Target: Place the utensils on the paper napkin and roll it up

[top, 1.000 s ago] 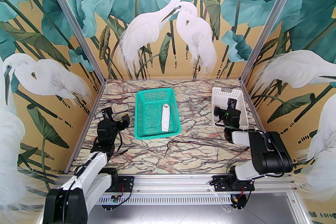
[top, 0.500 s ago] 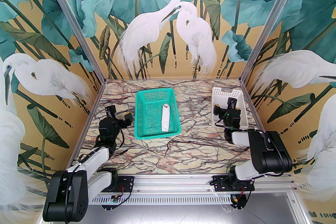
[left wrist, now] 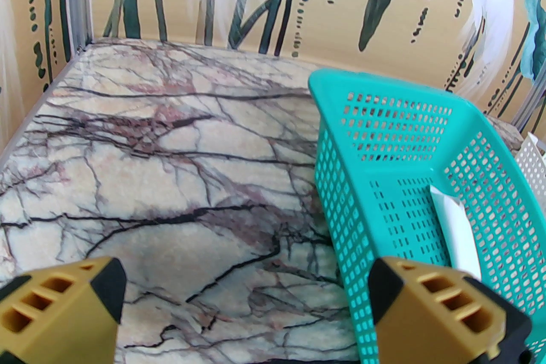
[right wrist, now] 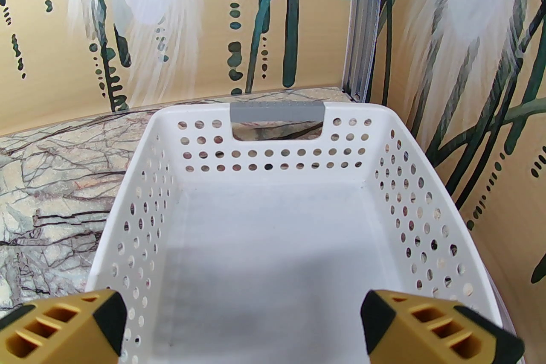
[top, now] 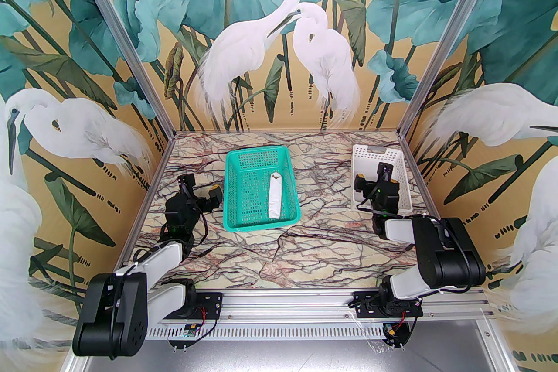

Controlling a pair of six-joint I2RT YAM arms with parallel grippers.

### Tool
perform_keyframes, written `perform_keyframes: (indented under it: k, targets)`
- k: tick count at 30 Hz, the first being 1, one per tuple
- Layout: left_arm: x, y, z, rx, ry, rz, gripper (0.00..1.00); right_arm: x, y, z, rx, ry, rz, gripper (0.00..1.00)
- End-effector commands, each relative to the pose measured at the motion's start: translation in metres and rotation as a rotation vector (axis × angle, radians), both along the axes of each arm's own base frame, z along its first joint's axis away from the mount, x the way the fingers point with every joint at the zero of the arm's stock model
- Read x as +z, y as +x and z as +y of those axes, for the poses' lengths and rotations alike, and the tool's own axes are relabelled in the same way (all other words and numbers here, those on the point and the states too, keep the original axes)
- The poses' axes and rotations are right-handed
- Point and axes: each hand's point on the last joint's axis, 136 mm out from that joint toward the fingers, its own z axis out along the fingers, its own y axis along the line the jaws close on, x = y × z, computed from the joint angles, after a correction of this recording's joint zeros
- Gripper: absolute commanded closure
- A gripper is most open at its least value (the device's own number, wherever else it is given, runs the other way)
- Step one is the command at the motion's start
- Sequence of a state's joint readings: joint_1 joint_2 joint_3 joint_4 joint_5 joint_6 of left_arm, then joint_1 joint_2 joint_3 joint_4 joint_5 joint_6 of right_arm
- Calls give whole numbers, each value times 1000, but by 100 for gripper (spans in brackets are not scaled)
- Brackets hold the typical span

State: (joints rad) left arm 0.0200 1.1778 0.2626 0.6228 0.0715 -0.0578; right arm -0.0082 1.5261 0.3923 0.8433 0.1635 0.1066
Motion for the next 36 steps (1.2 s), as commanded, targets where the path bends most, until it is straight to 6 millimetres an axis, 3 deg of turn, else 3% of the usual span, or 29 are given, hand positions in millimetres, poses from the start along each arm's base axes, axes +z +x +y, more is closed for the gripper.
perform_keyframes:
  k: [1, 10, 19, 29, 36]
  targets:
    - [18, 11, -3, -35, 20, -80, 1, -2, -1, 1, 4, -14, -3, 1]
    - [20, 28, -6, -67, 59, -132, 0, -2, -1, 2, 5, -15, -3, 1]
    - [-1, 34, -2, -75, 44, -170, 0, -1, 0, 2, 9, -14, -4, 1]
    - [-12, 54, 10, -35, 20, -54, 1, -1, 0, 2, 7, -14, -2, 1]
    - [-11, 52, 10, -35, 22, -63, 1, -2, 0, 2, 8, -15, -2, 1]
